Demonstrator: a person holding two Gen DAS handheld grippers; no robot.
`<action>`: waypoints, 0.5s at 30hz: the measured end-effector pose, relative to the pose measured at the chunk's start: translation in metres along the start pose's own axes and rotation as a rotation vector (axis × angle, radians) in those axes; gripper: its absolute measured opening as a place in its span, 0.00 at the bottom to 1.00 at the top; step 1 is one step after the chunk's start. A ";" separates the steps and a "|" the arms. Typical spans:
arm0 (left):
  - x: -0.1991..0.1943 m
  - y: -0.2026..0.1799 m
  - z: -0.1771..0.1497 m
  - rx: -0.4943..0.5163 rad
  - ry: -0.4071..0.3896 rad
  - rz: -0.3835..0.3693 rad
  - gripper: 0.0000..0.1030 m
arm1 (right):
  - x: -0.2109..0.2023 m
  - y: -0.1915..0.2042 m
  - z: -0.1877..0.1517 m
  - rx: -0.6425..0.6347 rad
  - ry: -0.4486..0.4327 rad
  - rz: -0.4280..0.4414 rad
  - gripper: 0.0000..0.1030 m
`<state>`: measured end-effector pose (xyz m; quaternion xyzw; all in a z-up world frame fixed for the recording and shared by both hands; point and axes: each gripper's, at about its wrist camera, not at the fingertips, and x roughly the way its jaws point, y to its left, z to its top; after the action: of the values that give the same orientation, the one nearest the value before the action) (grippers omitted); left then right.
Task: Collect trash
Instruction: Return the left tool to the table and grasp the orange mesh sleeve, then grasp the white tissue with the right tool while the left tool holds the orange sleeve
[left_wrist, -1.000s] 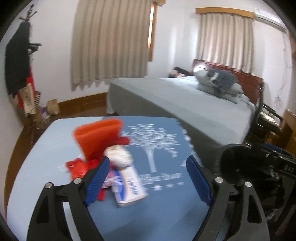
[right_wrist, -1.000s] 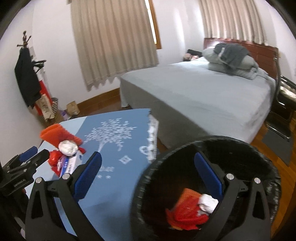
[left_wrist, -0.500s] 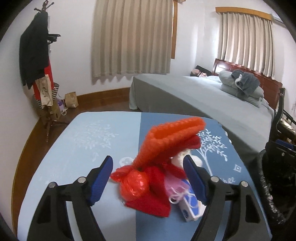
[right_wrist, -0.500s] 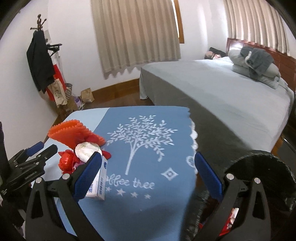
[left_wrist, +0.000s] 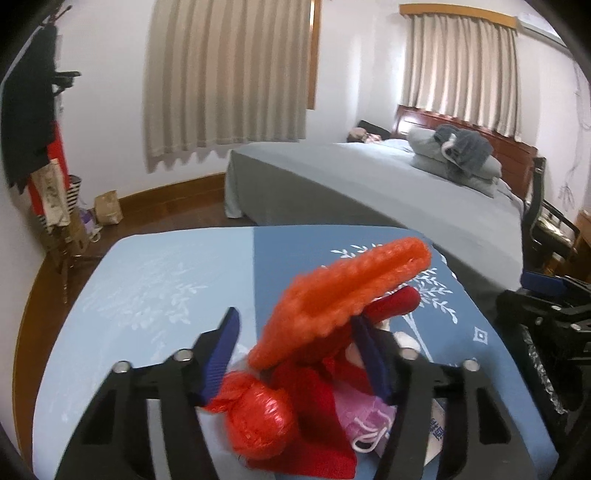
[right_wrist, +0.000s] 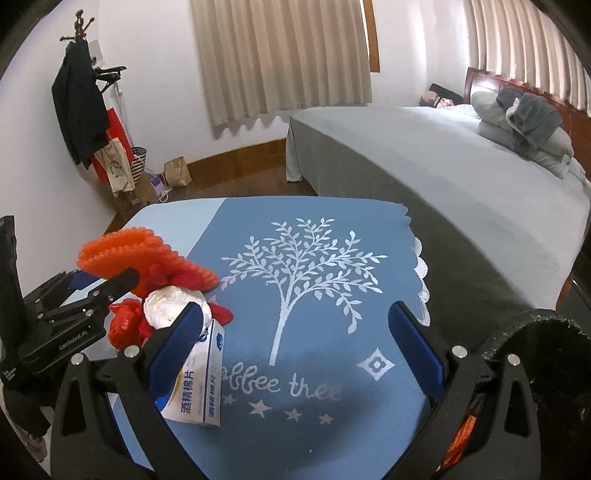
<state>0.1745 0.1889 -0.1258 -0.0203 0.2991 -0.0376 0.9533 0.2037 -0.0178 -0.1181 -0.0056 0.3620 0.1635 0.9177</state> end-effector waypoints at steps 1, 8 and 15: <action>0.002 -0.001 0.000 0.004 0.004 -0.014 0.44 | 0.002 0.000 0.000 0.001 0.005 -0.001 0.95; 0.003 -0.004 0.001 -0.010 -0.002 -0.037 0.14 | 0.008 -0.001 -0.002 0.006 0.024 -0.005 0.95; -0.016 0.002 0.012 -0.066 -0.069 -0.002 0.13 | 0.002 0.001 0.000 0.003 0.004 0.007 0.95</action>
<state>0.1685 0.1923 -0.1073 -0.0534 0.2673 -0.0277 0.9617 0.2053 -0.0158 -0.1192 -0.0031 0.3640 0.1661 0.9165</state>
